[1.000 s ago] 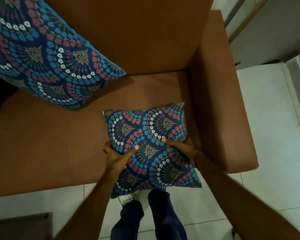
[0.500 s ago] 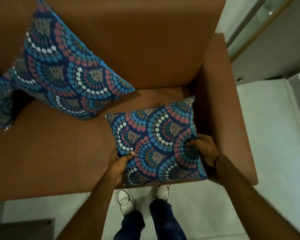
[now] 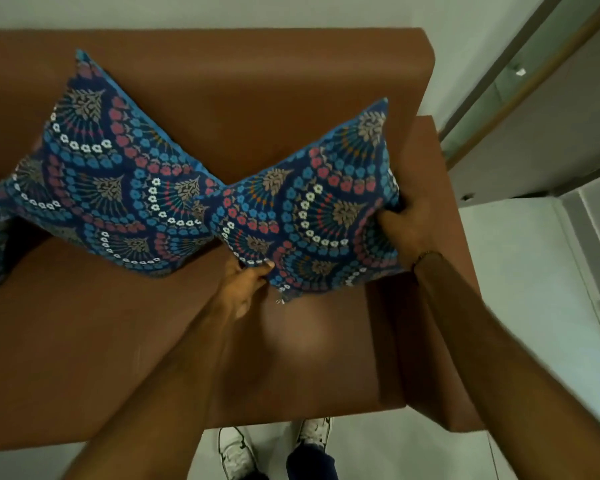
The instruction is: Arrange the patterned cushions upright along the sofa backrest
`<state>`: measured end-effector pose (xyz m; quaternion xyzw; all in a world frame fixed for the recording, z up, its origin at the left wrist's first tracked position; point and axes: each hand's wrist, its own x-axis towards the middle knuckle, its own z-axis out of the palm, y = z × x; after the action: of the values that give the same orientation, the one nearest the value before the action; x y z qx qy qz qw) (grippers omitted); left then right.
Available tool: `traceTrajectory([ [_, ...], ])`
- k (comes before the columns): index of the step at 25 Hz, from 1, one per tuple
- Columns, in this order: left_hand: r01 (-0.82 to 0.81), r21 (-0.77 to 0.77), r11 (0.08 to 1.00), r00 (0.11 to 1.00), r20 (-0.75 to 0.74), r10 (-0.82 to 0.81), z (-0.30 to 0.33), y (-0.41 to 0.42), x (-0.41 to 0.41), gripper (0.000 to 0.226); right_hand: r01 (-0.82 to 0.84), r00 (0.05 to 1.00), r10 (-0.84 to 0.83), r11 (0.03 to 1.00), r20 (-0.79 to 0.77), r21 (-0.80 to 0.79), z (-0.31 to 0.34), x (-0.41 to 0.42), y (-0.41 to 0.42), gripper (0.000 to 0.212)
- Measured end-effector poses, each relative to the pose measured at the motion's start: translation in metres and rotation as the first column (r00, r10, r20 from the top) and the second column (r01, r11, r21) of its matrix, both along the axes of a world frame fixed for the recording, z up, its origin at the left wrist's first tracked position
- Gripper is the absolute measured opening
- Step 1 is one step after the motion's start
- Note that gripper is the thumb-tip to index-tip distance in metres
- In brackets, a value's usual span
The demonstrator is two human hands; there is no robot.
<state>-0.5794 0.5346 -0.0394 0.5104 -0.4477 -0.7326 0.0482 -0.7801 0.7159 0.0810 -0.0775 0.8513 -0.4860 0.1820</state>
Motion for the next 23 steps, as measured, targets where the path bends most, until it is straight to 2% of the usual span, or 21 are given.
traceTrajectory([
  [4, 0.055, -0.024, 0.998, 0.998, -0.017, -0.056, -0.013, -0.022, -0.05, 0.04, -0.019, 0.999, 0.019, 1.0, -0.04, 0.012, 0.006, -0.04, -0.037, 0.038],
  [6, 0.046, -0.015, 0.999, 0.998, -0.047, -0.046, -0.022, -0.026, -0.069, 0.032, -0.046, 0.992, 0.052, 0.998, -0.115, 0.051, 0.016, -0.05, -0.046, 0.034],
  [10, 0.191, 0.024, 0.981, 0.981, -0.045, -0.189, -0.037, -0.03, -0.083, 0.031, -0.125, 0.98, 0.146, 0.98, -0.134, 0.155, 0.031, -0.062, -0.053, 0.03],
  [13, 0.282, 0.045, 0.958, 0.959, -0.026, -0.281, -0.035, -0.033, -0.074, 0.031, -0.12, 0.975, 0.155, 0.97, -0.159, 0.211, 0.034, -0.065, -0.055, 0.028],
  [15, 0.3, -0.02, 0.954, 0.954, 0.018, -0.3, -0.035, -0.033, -0.07, 0.03, -0.105, 0.968, 0.159, 0.958, -0.193, 0.266, 0.033, -0.059, -0.053, 0.031],
  [17, 0.258, -0.09, 0.962, 0.965, 0.07, -0.252, -0.034, -0.028, -0.071, 0.016, -0.114, 0.965, 0.178, 0.947, -0.195, 0.299, 0.029, -0.055, -0.05, 0.037],
  [19, 0.264, -0.107, 0.959, 0.957, 0.152, -0.247, -0.03, -0.023, -0.072, 0.013, -0.122, 0.966, 0.183, 0.944, -0.18, 0.306, 0.029, -0.051, -0.049, 0.033],
  [21, 0.39, -0.078, 0.918, 0.892, 0.278, -0.355, -0.02, -0.018, -0.065, 0.031, -0.106, 0.965, 0.176, 0.939, -0.195, 0.326, 0.035, -0.046, -0.043, 0.023],
  [23, 0.522, -0.093, 0.848, 0.808, 0.374, -0.456, 0.0, -0.017, -0.046, 0.029, -0.066, 0.964, 0.152, 0.934, -0.221, 0.352, 0.049, -0.031, -0.035, 0.035],
])
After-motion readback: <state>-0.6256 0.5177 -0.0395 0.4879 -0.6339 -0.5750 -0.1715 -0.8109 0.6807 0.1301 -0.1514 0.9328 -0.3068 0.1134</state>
